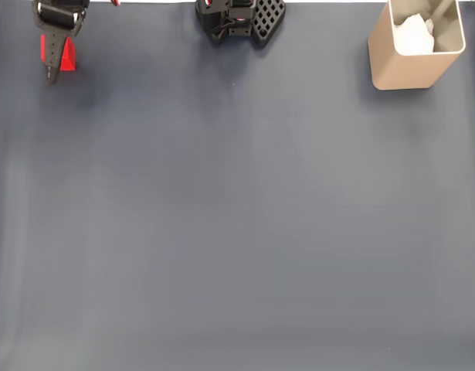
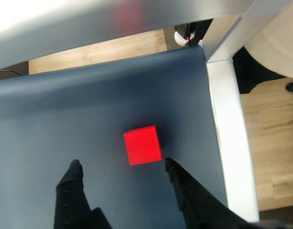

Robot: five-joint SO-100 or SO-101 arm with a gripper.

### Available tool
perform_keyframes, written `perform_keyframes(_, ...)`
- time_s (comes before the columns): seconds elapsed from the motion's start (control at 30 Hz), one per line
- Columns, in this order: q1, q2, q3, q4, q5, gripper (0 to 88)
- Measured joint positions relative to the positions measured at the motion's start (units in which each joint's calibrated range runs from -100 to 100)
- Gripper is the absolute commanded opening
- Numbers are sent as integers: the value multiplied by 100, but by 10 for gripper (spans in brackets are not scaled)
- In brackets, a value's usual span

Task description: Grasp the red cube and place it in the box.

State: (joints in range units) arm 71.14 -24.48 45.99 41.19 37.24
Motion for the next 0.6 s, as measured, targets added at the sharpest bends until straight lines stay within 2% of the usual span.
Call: perform_keyframes(0.6, -98, 410, -18, -674, -10, 421)
